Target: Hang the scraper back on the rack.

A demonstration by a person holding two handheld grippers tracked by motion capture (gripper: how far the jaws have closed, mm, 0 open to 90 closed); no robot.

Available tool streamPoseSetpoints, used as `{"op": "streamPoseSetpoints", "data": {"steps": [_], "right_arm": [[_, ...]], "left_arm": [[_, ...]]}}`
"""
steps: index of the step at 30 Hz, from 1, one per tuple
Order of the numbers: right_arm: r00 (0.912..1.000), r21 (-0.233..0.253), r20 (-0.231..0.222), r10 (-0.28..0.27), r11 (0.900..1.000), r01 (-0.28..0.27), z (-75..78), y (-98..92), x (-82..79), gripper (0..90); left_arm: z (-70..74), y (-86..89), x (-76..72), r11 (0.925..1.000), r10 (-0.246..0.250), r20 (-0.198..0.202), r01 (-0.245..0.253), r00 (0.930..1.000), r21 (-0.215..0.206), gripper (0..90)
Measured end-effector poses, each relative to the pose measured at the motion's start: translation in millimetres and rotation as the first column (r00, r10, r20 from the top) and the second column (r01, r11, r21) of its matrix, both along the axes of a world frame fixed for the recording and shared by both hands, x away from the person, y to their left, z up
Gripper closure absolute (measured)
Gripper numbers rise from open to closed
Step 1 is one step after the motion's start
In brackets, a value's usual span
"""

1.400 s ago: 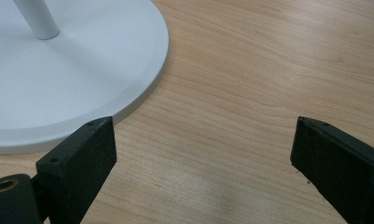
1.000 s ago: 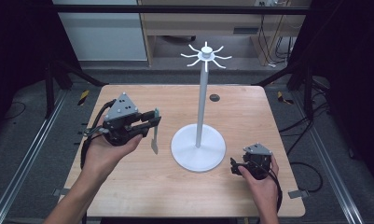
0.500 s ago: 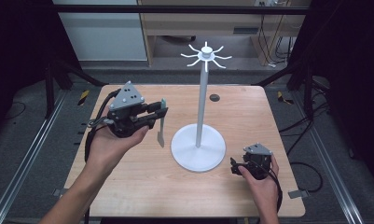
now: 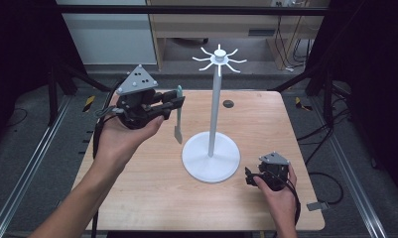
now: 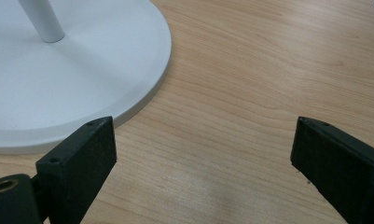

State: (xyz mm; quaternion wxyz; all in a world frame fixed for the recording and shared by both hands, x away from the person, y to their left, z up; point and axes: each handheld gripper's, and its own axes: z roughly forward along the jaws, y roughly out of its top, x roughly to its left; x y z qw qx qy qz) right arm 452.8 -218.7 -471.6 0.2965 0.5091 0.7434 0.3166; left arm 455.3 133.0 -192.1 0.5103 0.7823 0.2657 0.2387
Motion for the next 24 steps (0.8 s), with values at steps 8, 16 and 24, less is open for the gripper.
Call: {"op": "streamPoseSetpoints", "data": {"steps": [8,16,24], "right_arm": [[1.0,-0.002,0.002,0.007,1.0,-0.007,0.7,1.5,0.3,7.1],[1.0,0.008,0.007,0.0,1.0,0.0,1.7,-0.9,-0.4,7.1],[1.0,0.014,0.005,-0.006,1.0,0.005,2.5,-1.5,-0.6,7.1]], "left_arm": [[5.1,-5.3,4.3,0.9999,-0.007,-0.01,0.007,0.9999,-0.013,74.0],[13.8,-10.2,7.4,0.9998,0.006,0.0,-0.006,1.0,-0.018,74.0],[19.0,-16.8,13.3,0.9998,0.01,0.0,-0.01,1.0,-0.019,74.0]]}}
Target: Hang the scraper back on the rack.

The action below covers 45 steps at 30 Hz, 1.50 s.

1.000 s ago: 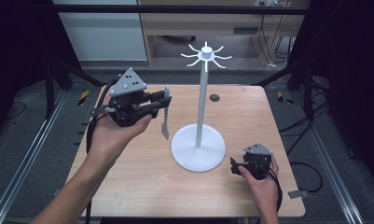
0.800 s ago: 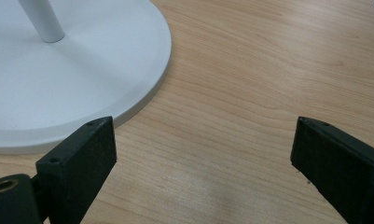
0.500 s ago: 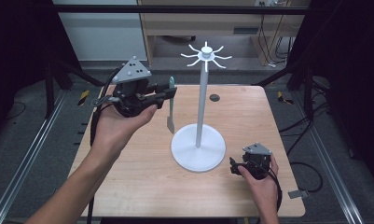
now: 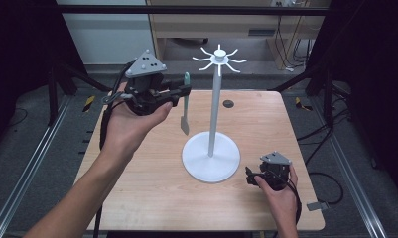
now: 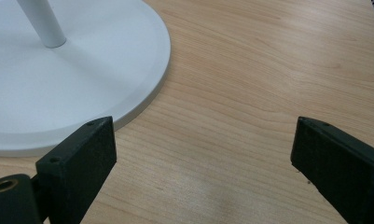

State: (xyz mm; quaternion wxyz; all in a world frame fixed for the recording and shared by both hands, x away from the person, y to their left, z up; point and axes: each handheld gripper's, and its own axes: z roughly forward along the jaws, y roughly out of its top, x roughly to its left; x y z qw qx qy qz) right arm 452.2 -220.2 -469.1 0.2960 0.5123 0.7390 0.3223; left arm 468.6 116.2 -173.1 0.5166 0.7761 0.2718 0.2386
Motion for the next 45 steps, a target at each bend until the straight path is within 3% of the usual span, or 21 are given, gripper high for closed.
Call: {"op": "streamPoseSetpoints", "data": {"steps": [3,9,21,45], "right_arm": [[1.0,-0.001,0.004,0.005,1.0,-0.005,0.5,-0.1,-0.2,7.1],[1.0,0.007,0.0,0.001,1.0,-0.001,0.1,-0.7,-0.5,7.0],[1.0,0.014,0.0,-0.004,1.0,0.004,0.4,-3.8,-1.1,6.9],[1.0,0.027,-0.001,-0.007,1.0,0.007,0.4,-7.1,-1.1,6.7]], "left_arm": [[1.9,-4.6,1.3,0.9999,-0.002,-0.001,0.002,1.0,-0.012,74.0],[5.2,-13.3,2.1,1.0,-0.002,0.013,0.002,0.9999,0.004,74.0],[6.5,-16.0,9.0,1.0,0.001,-0.004,-0.001,1.0,-0.007,74.0],[5.0,-29.2,19.8,0.9999,-0.009,-0.025,0.009,0.9997,0.015,73.9]]}}
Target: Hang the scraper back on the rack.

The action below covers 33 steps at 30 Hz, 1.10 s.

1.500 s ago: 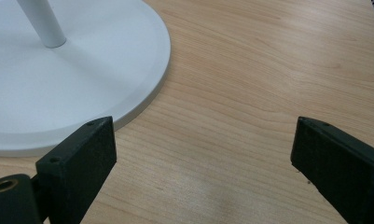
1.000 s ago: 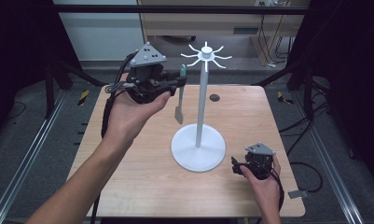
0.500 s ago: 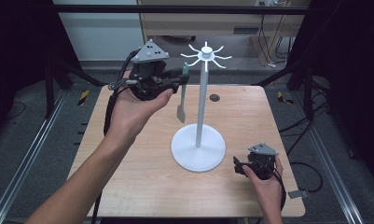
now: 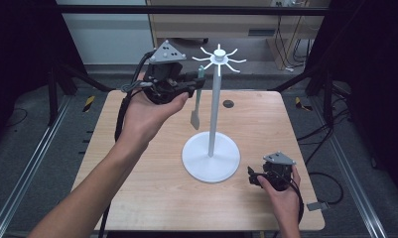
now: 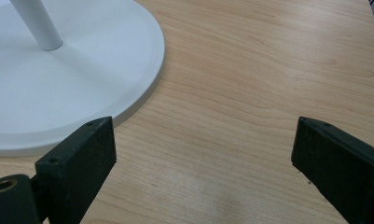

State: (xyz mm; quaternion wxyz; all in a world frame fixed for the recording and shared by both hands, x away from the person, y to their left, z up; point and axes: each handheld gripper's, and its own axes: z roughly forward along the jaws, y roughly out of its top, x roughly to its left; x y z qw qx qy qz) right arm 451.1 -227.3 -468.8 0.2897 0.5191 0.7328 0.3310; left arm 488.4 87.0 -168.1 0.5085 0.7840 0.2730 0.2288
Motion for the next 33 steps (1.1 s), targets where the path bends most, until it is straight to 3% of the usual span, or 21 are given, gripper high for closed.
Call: {"op": "streamPoseSetpoints", "data": {"steps": [16,33], "right_arm": [[1.0,0.003,0.002,-0.001,1.0,0.001,0.6,-1.6,0.0,6.7],[1.0,0.0,0.0,0.005,1.0,-0.005,0.7,-3.3,1.1,6.7]], "left_arm": [[-5.1,-7.7,7.9,0.9997,-0.003,0.003,0.003,1.0,-0.022,73.9],[-6.9,-6.5,5.8,0.9994,-0.017,0.009,0.017,0.9998,-0.031,73.6]]}}
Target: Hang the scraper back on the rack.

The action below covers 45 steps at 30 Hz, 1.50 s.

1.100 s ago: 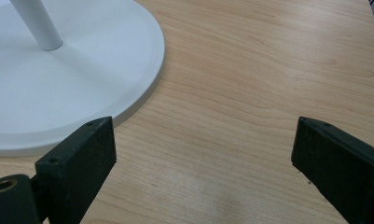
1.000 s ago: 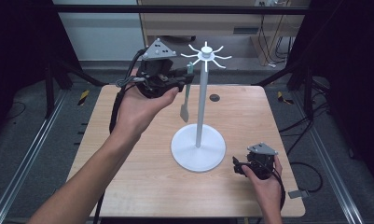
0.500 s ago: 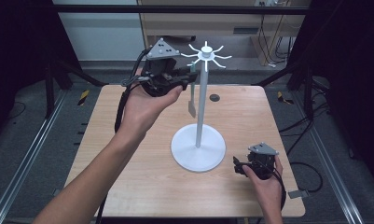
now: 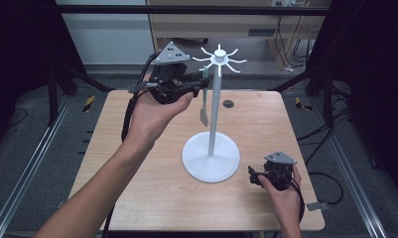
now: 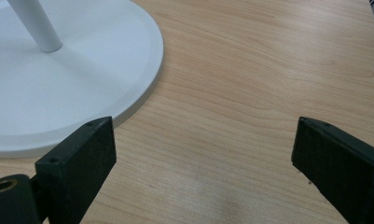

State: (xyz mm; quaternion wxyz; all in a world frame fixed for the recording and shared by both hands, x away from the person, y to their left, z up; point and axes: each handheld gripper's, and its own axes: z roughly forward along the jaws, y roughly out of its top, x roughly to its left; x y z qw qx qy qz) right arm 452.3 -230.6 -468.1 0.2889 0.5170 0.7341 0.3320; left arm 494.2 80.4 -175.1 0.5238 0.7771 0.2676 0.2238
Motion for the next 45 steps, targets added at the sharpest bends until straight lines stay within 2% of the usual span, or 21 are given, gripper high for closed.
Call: {"op": "streamPoseSetpoints", "data": {"steps": [12,20,22,34,36,38,43,45], "right_arm": [[1.0,0.001,-0.002,0.001,1.0,-0.001,0.0,0.9,0.0,6.6],[1.0,0.0,-0.005,0.002,1.0,-0.002,0.0,2.2,-0.3,6.6],[1.0,-0.003,-0.003,0.006,1.0,-0.006,0.3,2.4,-0.3,6.6],[1.0,-0.002,-0.004,0.006,1.0,-0.006,0.4,2.9,0.0,6.5],[1.0,-0.002,-0.006,0.005,1.0,-0.005,0.4,3.2,0.0,6.5],[1.0,-0.008,-0.008,0.005,1.0,-0.005,0.2,3.3,0.0,6.5],[1.0,-0.002,-0.007,0.005,1.0,-0.005,0.5,3.6,-0.3,6.5],[1.0,-0.003,-0.008,0.005,1.0,-0.005,0.5,3.5,-0.5,6.5]], "left_arm": [[-0.3,2.0,-2.5,1.0,0.0,0.01,0.0,1.0,0.01,68.8],[-0.5,6.0,-10.5,0.9997,0.021,0.044,-0.021,0.9988,0.01,57.0],[0.3,7.1,-11.8,0.9994,0.024,0.052,-0.026,0.9983,0.021,53.8],[2.3,7.4,-17.0,0.9995,0.024,0.061,-0.025,0.9978,0.021,43.4],[2.6,8.1,-18.4,0.9994,0.034,0.067,-0.034,0.9972,-0.001,39.3],[3.3,9.6,-19.0,0.9993,0.036,0.071,-0.036,0.9969,0.007,35.9],[0.1,11.0,-18.3,0.9992,0.038,0.031,-0.037,0.9988,-0.013,23.5],[-1.7,12.4,-18.8,0.9992,0.039,0.029,-0.039,0.9988,-0.007,19.2]]}}
